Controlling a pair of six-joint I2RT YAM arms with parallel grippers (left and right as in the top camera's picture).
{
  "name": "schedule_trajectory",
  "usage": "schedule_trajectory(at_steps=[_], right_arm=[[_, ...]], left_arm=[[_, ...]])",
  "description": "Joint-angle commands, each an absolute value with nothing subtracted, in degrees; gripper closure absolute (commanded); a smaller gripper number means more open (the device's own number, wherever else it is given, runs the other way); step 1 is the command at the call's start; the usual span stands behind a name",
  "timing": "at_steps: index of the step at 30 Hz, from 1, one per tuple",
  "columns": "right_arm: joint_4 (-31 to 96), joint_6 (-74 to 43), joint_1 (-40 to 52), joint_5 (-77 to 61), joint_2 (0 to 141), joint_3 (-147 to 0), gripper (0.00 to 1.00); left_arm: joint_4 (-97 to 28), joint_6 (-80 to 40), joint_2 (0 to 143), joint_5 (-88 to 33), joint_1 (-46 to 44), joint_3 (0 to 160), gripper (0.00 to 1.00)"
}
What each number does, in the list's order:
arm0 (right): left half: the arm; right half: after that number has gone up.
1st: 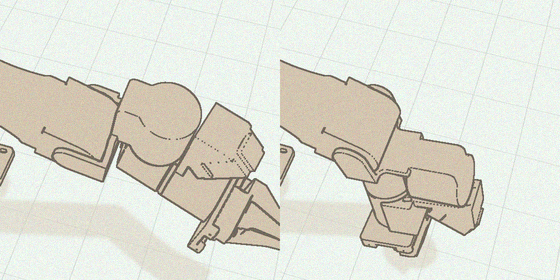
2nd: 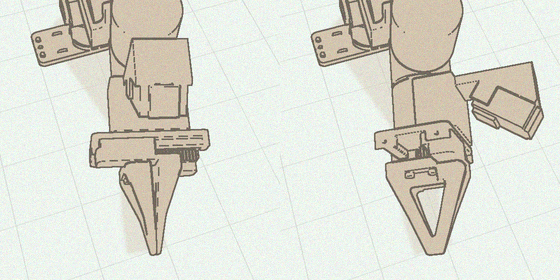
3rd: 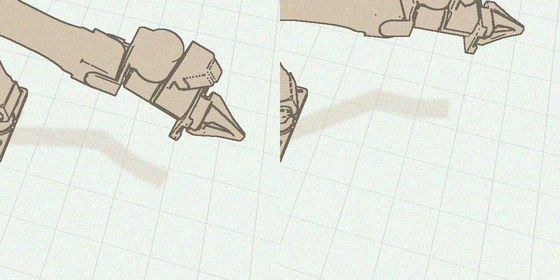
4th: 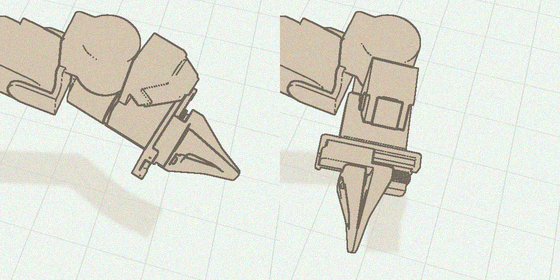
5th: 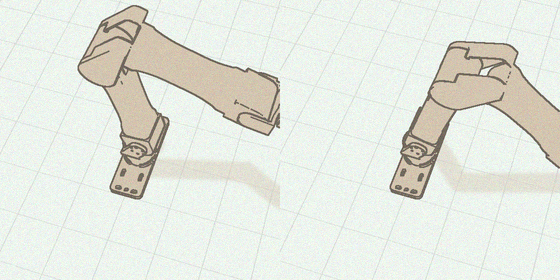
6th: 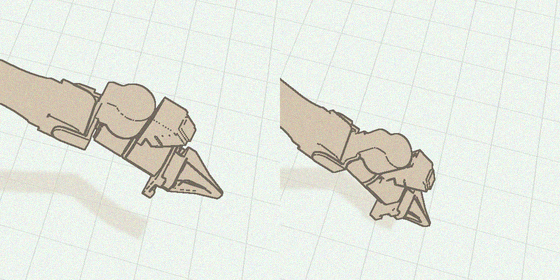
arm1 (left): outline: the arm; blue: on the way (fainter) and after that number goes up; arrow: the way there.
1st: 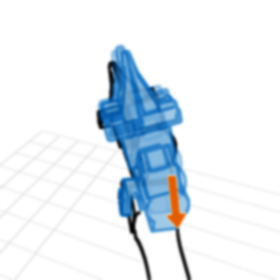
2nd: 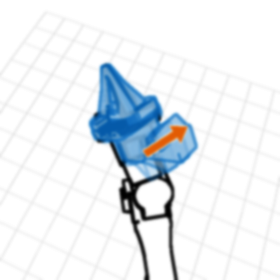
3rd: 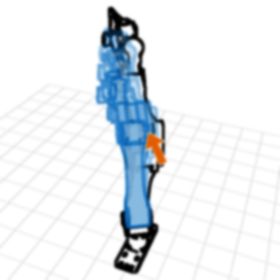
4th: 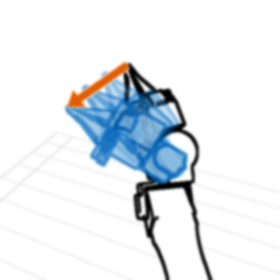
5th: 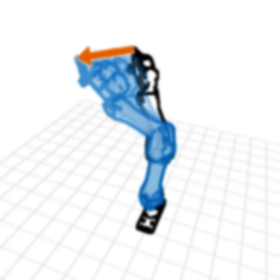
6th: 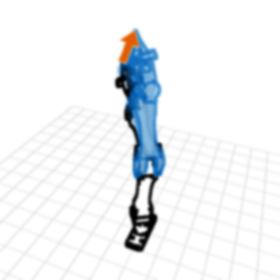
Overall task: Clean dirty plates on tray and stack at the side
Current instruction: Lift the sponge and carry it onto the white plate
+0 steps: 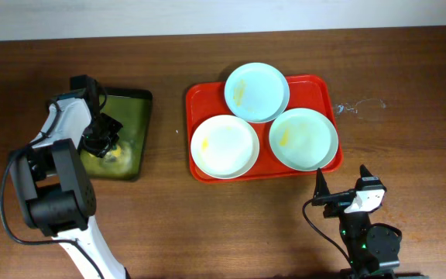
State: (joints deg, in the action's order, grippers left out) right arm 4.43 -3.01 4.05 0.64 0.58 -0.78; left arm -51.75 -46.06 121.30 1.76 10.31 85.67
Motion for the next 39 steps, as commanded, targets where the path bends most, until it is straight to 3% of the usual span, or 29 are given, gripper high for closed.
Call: schedule_trajectory(at_steps=[1, 7, 14, 16, 19, 22, 26, 30, 37, 39], right_arm=[[4.5, -3.2, 3.7, 1.3, 0.2, -0.3, 0.02], [4.5, -3.2, 3.7, 1.3, 0.2, -0.3, 0.02], [4.5, -3.2, 3.7, 1.3, 0.2, -0.3, 0.02], [4.5, -3.2, 3.7, 1.3, 0.2, -0.3, 0.02], [4.5, -3.2, 3.7, 1.3, 0.2, -0.3, 0.02], [4.5, -3.2, 3.7, 1.3, 0.2, -0.3, 0.02], [4.5, -3.2, 3.7, 1.3, 0.2, -0.3, 0.01], [4.5, -3.2, 3.7, 1.3, 0.2, -0.3, 0.02], [4.5, -3.2, 3.7, 1.3, 0.2, -0.3, 0.02], [4.5, -3.2, 3.7, 1.3, 0.2, -0.3, 0.02]], left_arm=[[-51.7, -45.7, 122.9, 1.3, 10.4, 85.2, 1.00], [-56.7, -37.7, 118.4, 1.2, 9.9, 90.3, 1.00], [-59.0, -31.2, 102.3, -2.1, 7.3, 92.6, 1.00], [-56.9, -31.2, 104.4, 8.4, 6.1, 90.6, 1.00], [-55.1, -30.0, 111.8, 6.9, 5.1, 87.1, 1.00], [-57.7, -23.6, 110.5, 0.9, 5.1, 90.3, 1.00], [-60.9, -19.4, 98.3, -15.1, 3.6, 96.3, 1.00], [-61.3, -19.4, 97.6, -15.7, -7.6, 93.9, 1.00], [-44.8, -20.1, 111.5, -12.1, -29.2, 84.8, 1.00], [-43.5, -20.1, 114.5, -9.5, -31.7, 84.8, 1.00]])
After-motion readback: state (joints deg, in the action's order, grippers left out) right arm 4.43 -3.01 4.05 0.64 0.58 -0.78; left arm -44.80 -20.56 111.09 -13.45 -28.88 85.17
